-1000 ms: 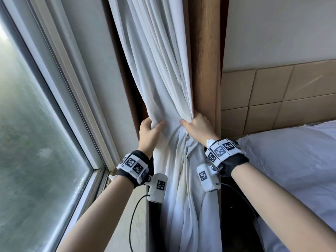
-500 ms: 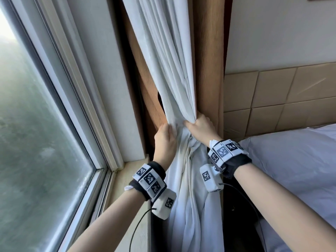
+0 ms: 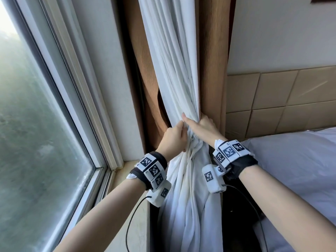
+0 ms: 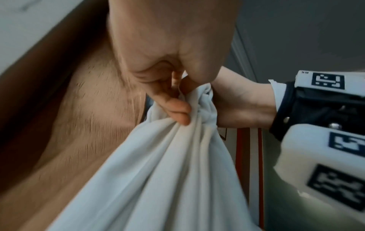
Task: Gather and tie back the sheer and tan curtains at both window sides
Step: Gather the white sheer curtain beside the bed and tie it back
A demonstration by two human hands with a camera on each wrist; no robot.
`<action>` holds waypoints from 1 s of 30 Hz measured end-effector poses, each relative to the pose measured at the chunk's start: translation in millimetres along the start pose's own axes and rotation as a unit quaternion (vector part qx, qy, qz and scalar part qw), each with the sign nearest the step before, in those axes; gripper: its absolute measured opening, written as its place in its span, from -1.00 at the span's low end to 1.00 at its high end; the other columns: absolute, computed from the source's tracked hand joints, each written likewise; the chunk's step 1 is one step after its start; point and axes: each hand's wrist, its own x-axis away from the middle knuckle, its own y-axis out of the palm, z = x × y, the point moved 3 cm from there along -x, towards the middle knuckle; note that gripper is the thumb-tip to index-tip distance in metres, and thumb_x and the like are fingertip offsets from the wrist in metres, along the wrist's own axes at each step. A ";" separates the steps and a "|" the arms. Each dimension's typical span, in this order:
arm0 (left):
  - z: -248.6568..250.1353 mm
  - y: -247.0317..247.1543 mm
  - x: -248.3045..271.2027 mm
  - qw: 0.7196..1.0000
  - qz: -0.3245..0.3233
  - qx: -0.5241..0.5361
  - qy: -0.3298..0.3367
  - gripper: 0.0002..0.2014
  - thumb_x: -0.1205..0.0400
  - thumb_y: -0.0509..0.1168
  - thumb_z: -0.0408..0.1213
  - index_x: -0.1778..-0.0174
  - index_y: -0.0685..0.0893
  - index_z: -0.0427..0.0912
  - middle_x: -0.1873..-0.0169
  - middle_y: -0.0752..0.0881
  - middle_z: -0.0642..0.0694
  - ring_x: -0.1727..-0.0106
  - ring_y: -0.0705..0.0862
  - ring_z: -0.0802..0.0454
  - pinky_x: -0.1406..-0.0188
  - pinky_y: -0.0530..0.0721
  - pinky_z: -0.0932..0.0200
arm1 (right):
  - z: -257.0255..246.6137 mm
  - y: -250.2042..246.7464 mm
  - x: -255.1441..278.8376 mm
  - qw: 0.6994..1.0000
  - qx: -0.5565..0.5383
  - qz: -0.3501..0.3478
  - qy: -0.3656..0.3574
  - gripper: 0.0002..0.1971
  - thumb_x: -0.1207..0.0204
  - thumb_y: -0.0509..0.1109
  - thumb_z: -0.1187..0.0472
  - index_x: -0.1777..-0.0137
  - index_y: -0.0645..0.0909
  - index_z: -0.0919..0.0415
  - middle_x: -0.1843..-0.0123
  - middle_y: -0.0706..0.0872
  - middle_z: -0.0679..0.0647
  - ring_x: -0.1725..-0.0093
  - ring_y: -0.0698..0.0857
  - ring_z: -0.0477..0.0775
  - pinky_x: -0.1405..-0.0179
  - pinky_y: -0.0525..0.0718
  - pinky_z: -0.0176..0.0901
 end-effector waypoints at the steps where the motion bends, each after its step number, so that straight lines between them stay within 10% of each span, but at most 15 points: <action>1: -0.6 2.7 3.9 1.000 -0.019 0.016 0.001 -0.84 -0.71 0.04 -0.35 -0.17 0.42 -0.23 0.39 0.74 -0.24 0.38 0.75 -0.11 0.25 0.73 -0.06 | -2.3 0.7 0.5 1.000 0.003 -0.004 -0.002 -0.26 -0.24 0.34 -0.52 -0.29 0.63 -0.03 -0.10 0.78 -0.11 -0.14 0.73 0.00 -0.26 0.65 -0.03; 4: -2.6 18.8 20.8 0.993 -0.102 0.041 0.031 -0.70 -0.68 0.23 -0.34 -0.30 0.39 -0.34 -0.07 0.53 -0.25 -0.02 0.61 -0.12 -0.04 0.62 0.12 | -6.4 -0.3 -1.9 0.998 0.055 0.006 0.003 -0.34 -0.14 0.52 -0.30 -0.23 0.64 0.00 -0.02 0.78 -0.08 -0.01 0.74 0.03 -0.11 0.68 -0.13; 8: -12.1 32.1 38.5 0.968 -0.245 0.032 0.034 -0.81 -0.68 0.25 -0.36 -0.12 0.73 -0.26 -0.23 0.44 -0.19 -0.29 0.48 -0.01 -0.30 0.51 0.24 | -5.3 -4.1 -8.0 0.998 0.067 -0.014 0.001 -0.71 -0.32 0.49 0.02 -0.04 0.66 0.04 0.09 0.76 -0.04 0.07 0.73 0.04 0.08 0.60 -0.26; 11: -30.1 5.4 28.6 0.953 -0.067 0.277 -0.101 -0.76 -0.73 0.18 -0.35 0.07 0.71 -0.39 0.14 0.74 -0.29 0.21 0.74 0.02 0.13 0.72 0.16 | -2.4 -8.1 -12.0 0.998 0.023 -0.063 -0.008 -0.81 -0.28 0.52 0.08 0.10 0.67 -0.01 0.06 0.77 -0.08 -0.06 0.74 0.01 -0.16 0.66 -0.13; 15: -59.5 -13.8 16.2 0.957 0.194 0.129 -0.171 -0.71 -0.51 0.43 0.00 0.18 0.60 -0.17 0.32 0.68 0.02 0.28 0.64 0.11 0.27 0.61 0.20 | 2.3 -8.4 -13.4 0.997 0.002 -0.076 -0.020 -0.62 -0.21 0.46 0.05 -0.07 0.70 0.02 -0.02 0.80 -0.06 -0.07 0.76 -0.04 -0.23 0.68 -0.04; 20: -48.0 8.0 8.6 0.983 0.138 0.045 -0.112 -0.75 -0.50 0.26 0.11 0.20 0.52 0.01 0.24 0.65 0.08 0.18 0.65 0.09 0.19 0.65 0.07 | 2.4 -5.1 -6.5 0.999 0.002 -0.042 -0.017 -0.68 -0.27 0.46 0.05 -0.05 0.69 0.02 0.09 0.79 -0.15 0.01 0.76 -0.07 -0.08 0.69 -0.17; 26: -58.6 0.2 2.6 0.950 0.222 0.163 -0.146 -0.69 -0.66 0.22 -0.26 0.43 0.44 -0.07 0.43 0.60 -0.01 0.36 0.57 -0.03 0.30 0.60 -0.03 | 1.3 -2.7 -1.3 0.999 0.035 0.008 -0.026 -0.55 -0.33 0.46 -0.06 -0.22 0.63 0.02 -0.05 0.78 -0.04 -0.09 0.74 0.06 -0.15 0.67 -0.10; 30: -55.2 -10.2 25.9 0.953 0.273 0.126 -0.025 -0.73 -0.68 0.19 -0.32 0.36 0.52 -0.26 0.31 0.49 -0.02 0.27 0.53 -0.06 0.26 0.55 -0.04 | 1.4 -2.8 -0.3 0.996 0.071 0.060 -0.008 -0.54 -0.38 0.39 -0.11 -0.22 0.60 0.10 -0.05 0.78 0.13 -0.05 0.75 0.27 -0.08 0.73 0.03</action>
